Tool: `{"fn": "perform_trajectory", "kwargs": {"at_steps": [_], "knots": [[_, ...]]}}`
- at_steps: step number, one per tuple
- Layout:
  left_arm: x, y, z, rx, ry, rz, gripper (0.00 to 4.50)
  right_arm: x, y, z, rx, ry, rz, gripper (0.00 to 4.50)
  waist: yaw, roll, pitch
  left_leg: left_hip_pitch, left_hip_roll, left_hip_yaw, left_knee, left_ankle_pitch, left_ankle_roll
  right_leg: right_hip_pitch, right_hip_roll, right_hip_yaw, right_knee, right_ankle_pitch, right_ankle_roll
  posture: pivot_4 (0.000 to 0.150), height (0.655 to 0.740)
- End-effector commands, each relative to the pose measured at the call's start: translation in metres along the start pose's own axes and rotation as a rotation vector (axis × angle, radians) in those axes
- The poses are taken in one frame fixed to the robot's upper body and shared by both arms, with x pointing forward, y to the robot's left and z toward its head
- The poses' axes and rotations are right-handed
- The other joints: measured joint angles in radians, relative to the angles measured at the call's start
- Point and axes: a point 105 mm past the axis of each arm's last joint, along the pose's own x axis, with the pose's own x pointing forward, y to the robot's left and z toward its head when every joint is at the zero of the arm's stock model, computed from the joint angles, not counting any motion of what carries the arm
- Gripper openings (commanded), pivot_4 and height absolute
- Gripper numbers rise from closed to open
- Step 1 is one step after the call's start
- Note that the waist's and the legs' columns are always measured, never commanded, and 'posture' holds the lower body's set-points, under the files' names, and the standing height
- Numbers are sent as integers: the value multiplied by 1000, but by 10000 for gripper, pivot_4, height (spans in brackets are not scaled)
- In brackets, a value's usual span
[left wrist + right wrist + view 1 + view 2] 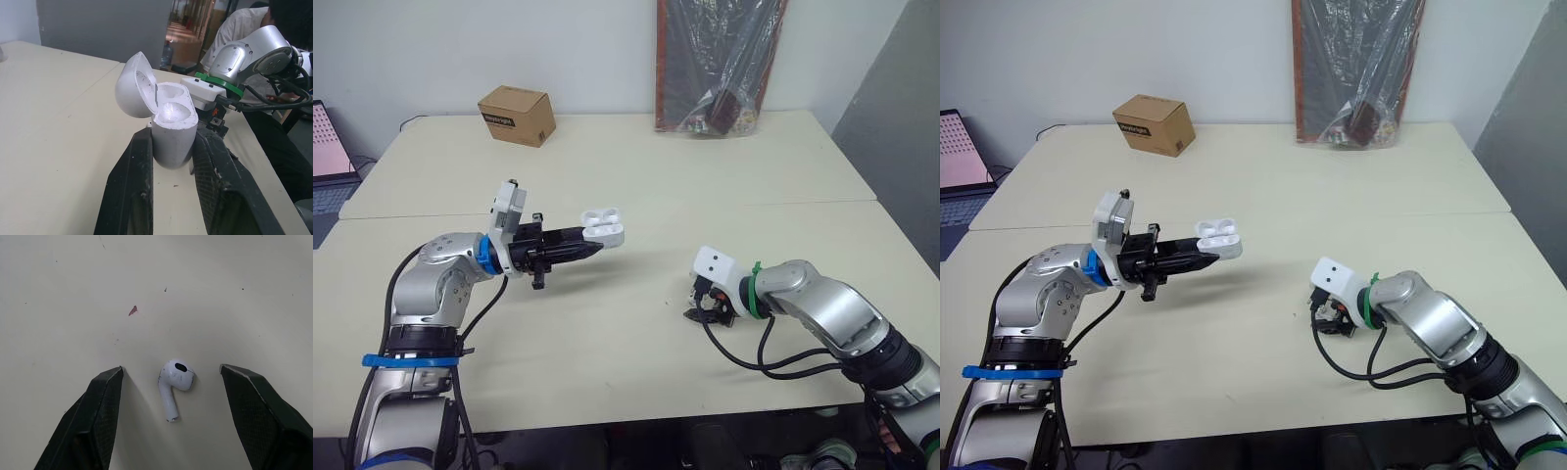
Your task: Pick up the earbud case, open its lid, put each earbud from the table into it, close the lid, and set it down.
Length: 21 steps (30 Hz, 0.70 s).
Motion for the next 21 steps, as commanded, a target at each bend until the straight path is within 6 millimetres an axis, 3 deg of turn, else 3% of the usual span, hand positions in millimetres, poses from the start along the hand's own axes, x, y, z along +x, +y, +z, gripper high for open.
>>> {"fn": "perform_trajectory", "kwargs": {"at_steps": [1,3,12,15,18,21], "knots": [[1,-3,11,54,2,-17,8016,-4,-1,4,-9,-19,-24,29085,0,0,0,0,0,0,0,0,0,0,0,0,0,0,0,1500,7400],[0,-3,11,54,3,-17,8016,-4,-1,4,-10,-18,-22,23889,0,0,0,0,0,0,0,0,0,0,0,0,0,0,0,1500,7400],[1,-3,10,54,5,-17,8016,-6,-2,3,-11,-10,-28,23889,0,0,0,0,0,0,0,0,0,0,0,0,0,0,0,1500,7400],[1,-3,10,54,6,-16,8016,-6,-3,3,-12,-9,-29,17770,0,0,0,0,0,0,0,0,0,0,0,0,0,0,0,1500,7400],[1,-3,10,53,4,-15,8016,-6,-3,3,-12,-6,-27,7676,0,0,0,0,0,0,0,0,0,0,0,0,0,0,0,1500,7400],[1,-3,9,52,4,-14,8016,-7,-4,2,-12,-1,-28,7676,0,0,0,0,0,0,0,0,0,0,0,0,0,0,0,1500,7400]]}}
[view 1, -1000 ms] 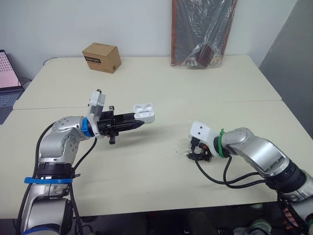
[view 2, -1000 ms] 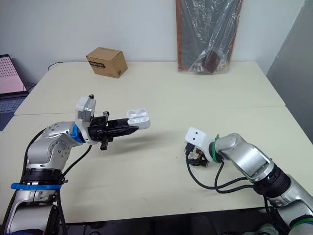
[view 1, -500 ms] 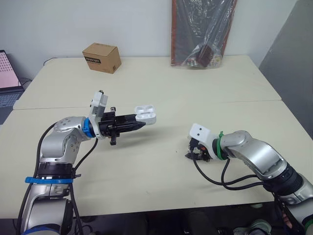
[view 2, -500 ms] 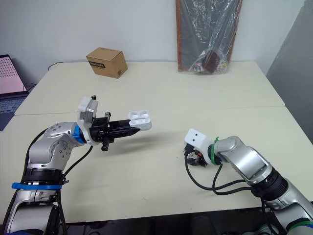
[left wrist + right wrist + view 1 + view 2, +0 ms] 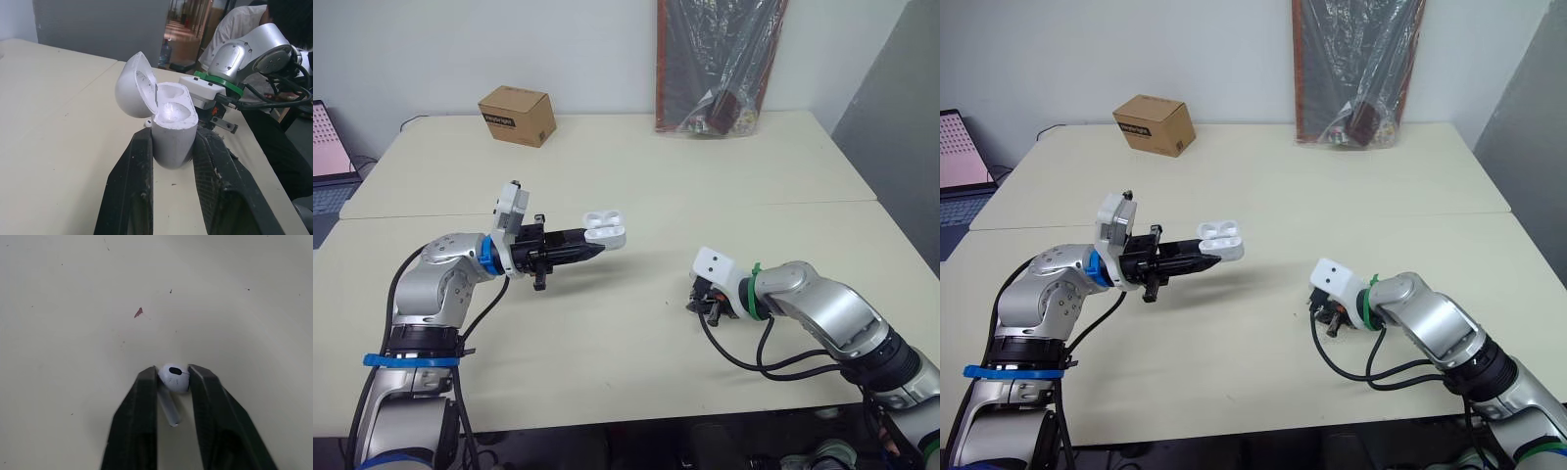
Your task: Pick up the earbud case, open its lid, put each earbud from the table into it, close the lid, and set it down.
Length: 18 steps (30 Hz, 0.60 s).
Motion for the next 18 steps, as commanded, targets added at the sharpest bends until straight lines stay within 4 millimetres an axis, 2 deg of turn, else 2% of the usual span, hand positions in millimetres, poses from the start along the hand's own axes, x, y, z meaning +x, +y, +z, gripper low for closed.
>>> {"fn": "perform_trajectory", "kwargs": {"at_steps": [1,8,11,14,18], "knots": [[0,-2,10,55,0,-10,8016,-7,-6,2,-14,-1,-36,7676,0,0,0,0,0,0,0,0,0,0,0,0,0,0,0,1500,7400],[1,-2,10,56,0,-10,8016,-11,-10,0,-30,9,-42,7676,1,0,0,0,0,0,0,0,0,0,0,0,0,0,0,1500,7400],[1,-2,9,56,-1,-10,8016,-13,-11,2,-39,4,-34,4310,1,0,0,0,0,0,0,0,0,0,0,0,0,0,0,1500,7400],[1,-3,8,54,-1,-10,8016,-13,-8,2,-56,4,-12,4269,1,0,0,0,0,0,0,0,0,0,0,0,0,0,0,1500,7400],[1,-3,8,53,1,-9,8016,-20,-11,-9,-122,30,17,4269,1,0,0,0,0,0,0,0,0,0,0,0,0,0,0,1500,7400]]}}
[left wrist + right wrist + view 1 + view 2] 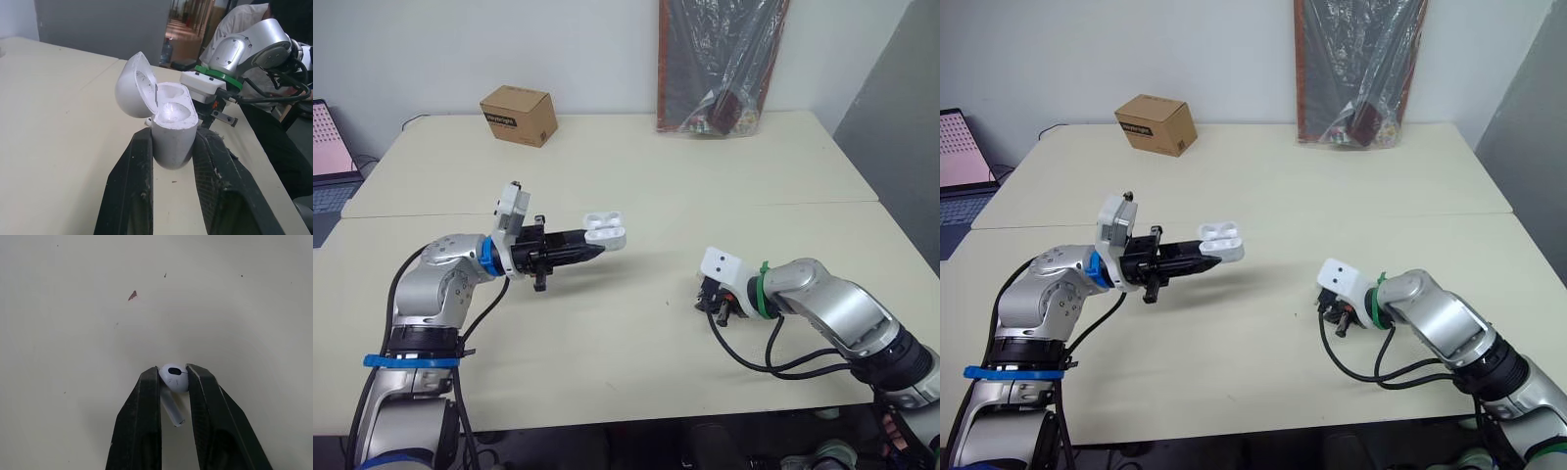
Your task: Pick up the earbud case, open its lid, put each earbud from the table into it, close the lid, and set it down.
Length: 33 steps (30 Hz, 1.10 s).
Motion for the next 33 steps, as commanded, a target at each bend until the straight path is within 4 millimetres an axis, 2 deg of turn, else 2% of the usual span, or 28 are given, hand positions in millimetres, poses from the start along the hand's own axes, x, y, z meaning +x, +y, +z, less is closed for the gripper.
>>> {"fn": "perform_trajectory", "kwargs": {"at_steps": [1,9,14,24,33], "knots": [[1,-3,10,57,-5,-11,8016,-11,-5,-5,-89,8,18,4269,0,0,0,0,0,0,0,0,0,0,0,0,0,0,0,1500,7400],[2,-3,10,59,-3,-15,8016,-32,-5,-34,-260,61,160,4269,2,0,0,1,0,0,0,0,0,0,0,0,0,-1,1,1500,7400],[2,-3,10,59,-4,-13,8016,-34,1,-35,-333,50,240,4269,1,0,0,1,0,0,0,0,0,1,0,0,0,-1,1,1500,7400],[0,-3,10,58,-4,-6,8016,-33,1,-45,-406,95,284,4269,2,0,0,2,0,0,0,0,0,1,0,0,0,0,1,1500,7400],[1,-3,9,56,-6,-6,8016,-41,3,-35,-364,174,250,35238,5,0,0,2,0,0,0,0,0,2,0,0,0,0,0,1500,7400]]}}
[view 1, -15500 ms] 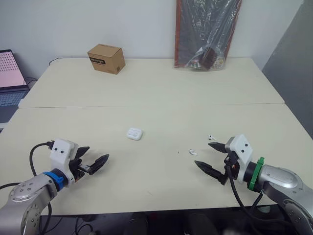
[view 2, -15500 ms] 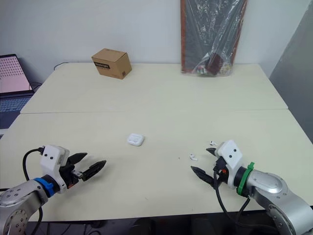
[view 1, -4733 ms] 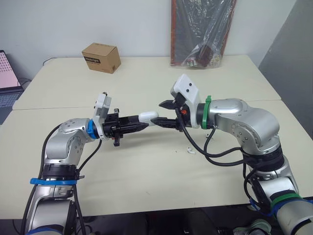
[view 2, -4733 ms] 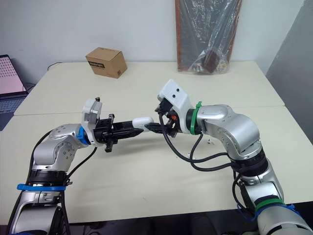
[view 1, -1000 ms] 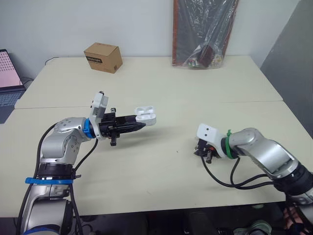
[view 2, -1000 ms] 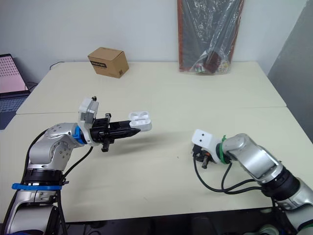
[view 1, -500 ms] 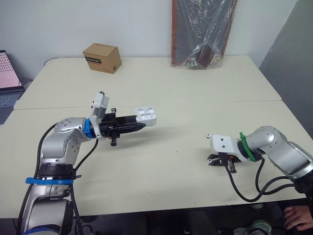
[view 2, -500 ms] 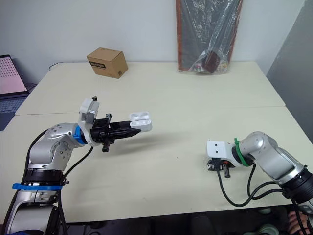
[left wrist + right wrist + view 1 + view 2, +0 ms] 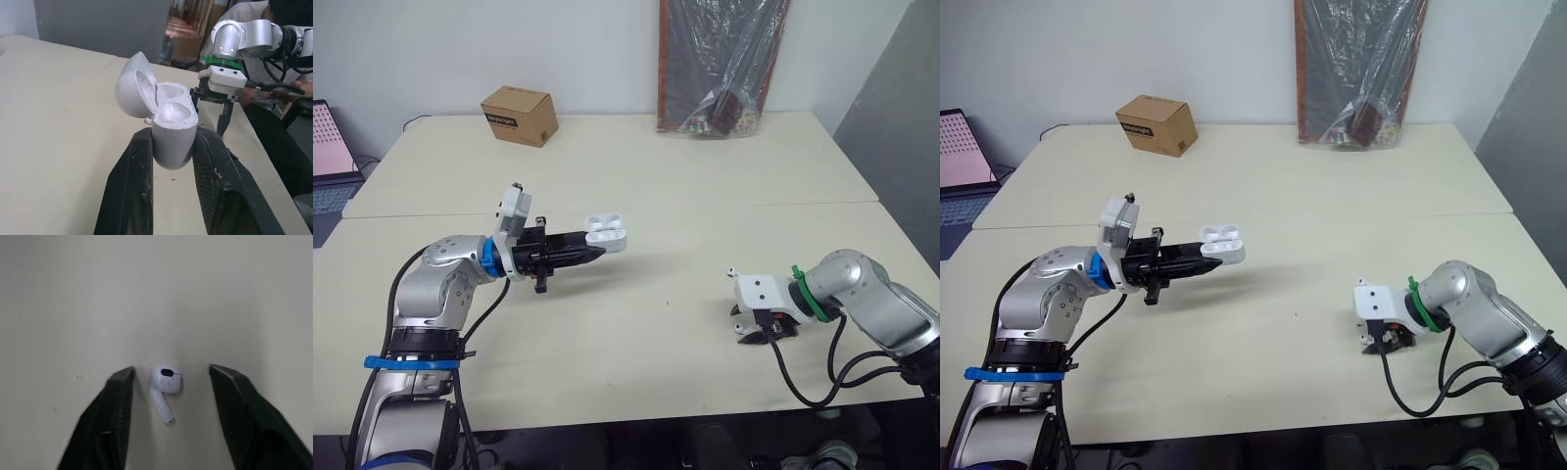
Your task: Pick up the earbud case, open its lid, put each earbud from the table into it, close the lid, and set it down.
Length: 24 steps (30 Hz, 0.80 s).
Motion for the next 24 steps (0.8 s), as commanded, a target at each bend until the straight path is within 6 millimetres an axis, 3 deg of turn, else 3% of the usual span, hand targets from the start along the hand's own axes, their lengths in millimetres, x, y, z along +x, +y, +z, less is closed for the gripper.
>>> {"fn": "perform_trajectory", "kwargs": {"at_steps": [1,12,24], "knots": [[0,-1,9,46,-15,-4,8016,-10,-3,9,-19,55,-39,35238,0,0,0,0,0,0,0,0,0,0,0,0,0,0,0,1500,7400],[4,-1,9,45,-22,-12,8016,-13,1,35,85,188,-107,35238,2,0,0,0,0,0,0,0,0,0,0,0,0,0,0,1500,7400],[6,-1,8,43,-19,-15,8016,-5,0,32,110,283,-145,35238,2,0,0,0,0,0,0,0,0,0,0,0,0,0,0,1500,7400]]}}
